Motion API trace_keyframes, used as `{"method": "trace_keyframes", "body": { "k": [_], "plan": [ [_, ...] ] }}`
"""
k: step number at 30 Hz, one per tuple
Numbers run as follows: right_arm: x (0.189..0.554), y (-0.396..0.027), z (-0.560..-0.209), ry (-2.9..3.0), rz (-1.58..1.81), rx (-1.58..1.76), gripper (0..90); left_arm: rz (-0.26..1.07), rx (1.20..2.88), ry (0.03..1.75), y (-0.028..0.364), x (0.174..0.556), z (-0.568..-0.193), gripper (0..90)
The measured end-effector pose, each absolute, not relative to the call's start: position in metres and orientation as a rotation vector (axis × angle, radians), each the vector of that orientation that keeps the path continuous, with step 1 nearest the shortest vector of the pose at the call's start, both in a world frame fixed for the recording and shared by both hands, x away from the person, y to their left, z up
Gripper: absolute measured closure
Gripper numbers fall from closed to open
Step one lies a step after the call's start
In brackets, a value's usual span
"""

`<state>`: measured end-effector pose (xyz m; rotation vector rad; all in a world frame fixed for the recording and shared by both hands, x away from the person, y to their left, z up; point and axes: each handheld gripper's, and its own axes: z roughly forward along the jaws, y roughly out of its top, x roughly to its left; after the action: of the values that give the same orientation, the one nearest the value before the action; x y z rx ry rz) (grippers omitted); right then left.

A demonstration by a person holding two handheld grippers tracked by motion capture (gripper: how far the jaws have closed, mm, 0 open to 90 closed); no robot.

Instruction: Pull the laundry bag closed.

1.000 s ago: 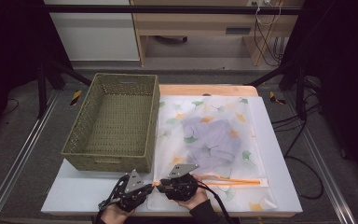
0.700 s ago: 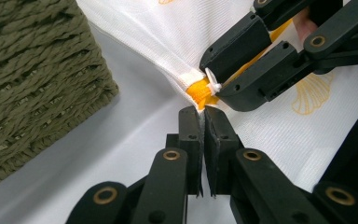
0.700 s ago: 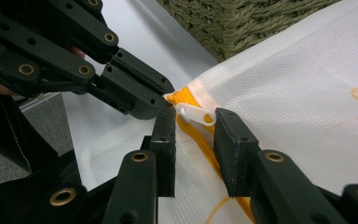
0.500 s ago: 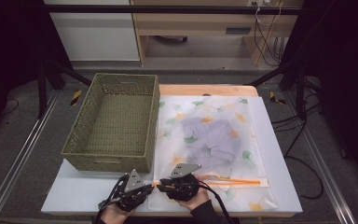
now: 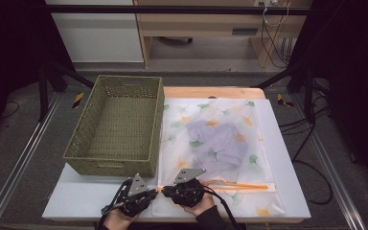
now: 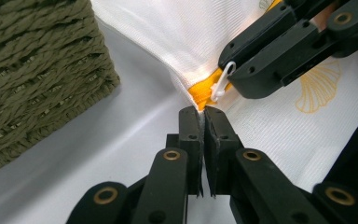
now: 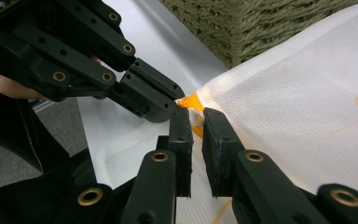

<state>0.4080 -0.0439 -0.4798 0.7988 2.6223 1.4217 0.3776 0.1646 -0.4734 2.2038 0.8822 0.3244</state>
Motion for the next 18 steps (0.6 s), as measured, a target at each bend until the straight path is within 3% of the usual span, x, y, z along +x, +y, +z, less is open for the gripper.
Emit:
{"method": "trace_keyframes", "body": {
  "k": [6, 18],
  "plan": [
    [0.4085, -0.0432, -0.4793, 2.630, 1.435, 0.762, 89.3, 0.319, 2.199, 0.878, 0.1650, 0.3784, -0.4737, 85.0],
    [0.4094, -0.0461, -0.4764, 2.644, 1.418, 0.745, 89.7, 0.299, 2.191, 0.881, 0.1654, 0.3798, -0.4725, 85.6]
  ]
}}
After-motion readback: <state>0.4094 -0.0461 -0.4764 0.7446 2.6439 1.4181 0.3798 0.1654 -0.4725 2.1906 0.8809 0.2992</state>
